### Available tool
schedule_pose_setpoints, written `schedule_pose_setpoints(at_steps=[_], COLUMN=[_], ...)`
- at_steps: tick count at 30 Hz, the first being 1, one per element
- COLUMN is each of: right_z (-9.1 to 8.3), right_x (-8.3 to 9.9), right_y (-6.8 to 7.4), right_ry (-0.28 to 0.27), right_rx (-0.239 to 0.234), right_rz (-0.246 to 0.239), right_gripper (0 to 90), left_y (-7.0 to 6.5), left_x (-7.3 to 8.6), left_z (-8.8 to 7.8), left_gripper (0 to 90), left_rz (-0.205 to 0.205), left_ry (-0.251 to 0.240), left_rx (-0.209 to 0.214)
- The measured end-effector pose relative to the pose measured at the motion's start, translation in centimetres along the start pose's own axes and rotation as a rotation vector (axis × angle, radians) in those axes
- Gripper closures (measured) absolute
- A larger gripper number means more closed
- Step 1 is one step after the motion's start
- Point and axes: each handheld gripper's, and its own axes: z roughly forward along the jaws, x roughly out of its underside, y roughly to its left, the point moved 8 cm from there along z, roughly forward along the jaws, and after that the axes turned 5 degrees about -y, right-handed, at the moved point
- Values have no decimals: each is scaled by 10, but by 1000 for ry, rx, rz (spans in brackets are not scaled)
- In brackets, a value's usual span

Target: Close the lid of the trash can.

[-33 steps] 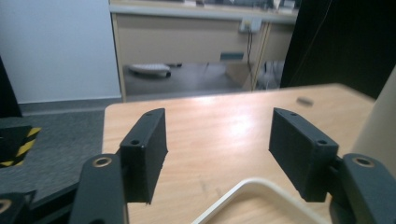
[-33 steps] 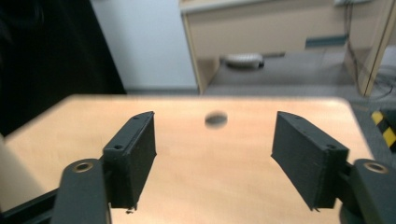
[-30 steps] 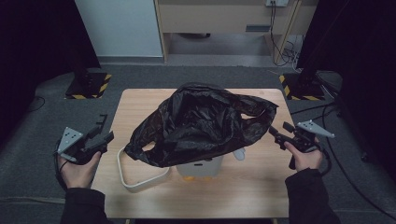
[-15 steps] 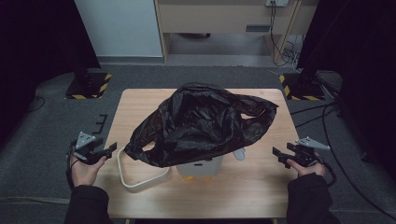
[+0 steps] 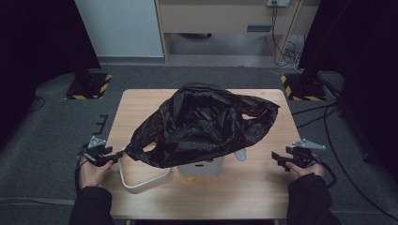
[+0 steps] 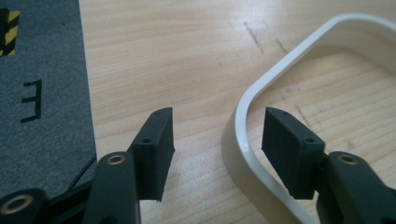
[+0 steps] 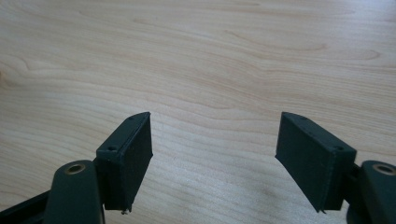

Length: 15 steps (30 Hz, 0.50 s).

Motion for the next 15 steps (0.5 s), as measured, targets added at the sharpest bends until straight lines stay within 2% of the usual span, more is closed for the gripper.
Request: schedule_pose_setpoints(at_steps=[2, 4, 7, 10, 12, 15], right_z=[1, 2, 2, 3, 4, 6], right_x=[1, 2, 2, 3, 4, 6], right_y=[0, 0, 1, 2, 2, 3], right_ry=[10, 14, 17, 22, 27, 40], right_rx=[0, -2, -7, -9, -12, -12], right_rz=[-8, -10, -14, -17, -20, -23], right_gripper=[269, 270, 270, 271, 270, 271], left_y=[-1, -5, -8, -10, -12, -12], left_x=[2, 5, 5, 5, 5, 5], left_z=[2, 8, 11, 16, 18, 20], left_gripper=[464, 478, 543, 616, 674, 731], left_rz=[6, 15, 16, -1, -5, 4], left_ry=[15, 52, 72, 92, 109, 130], left_rx=[2, 15, 21, 28, 22, -13])
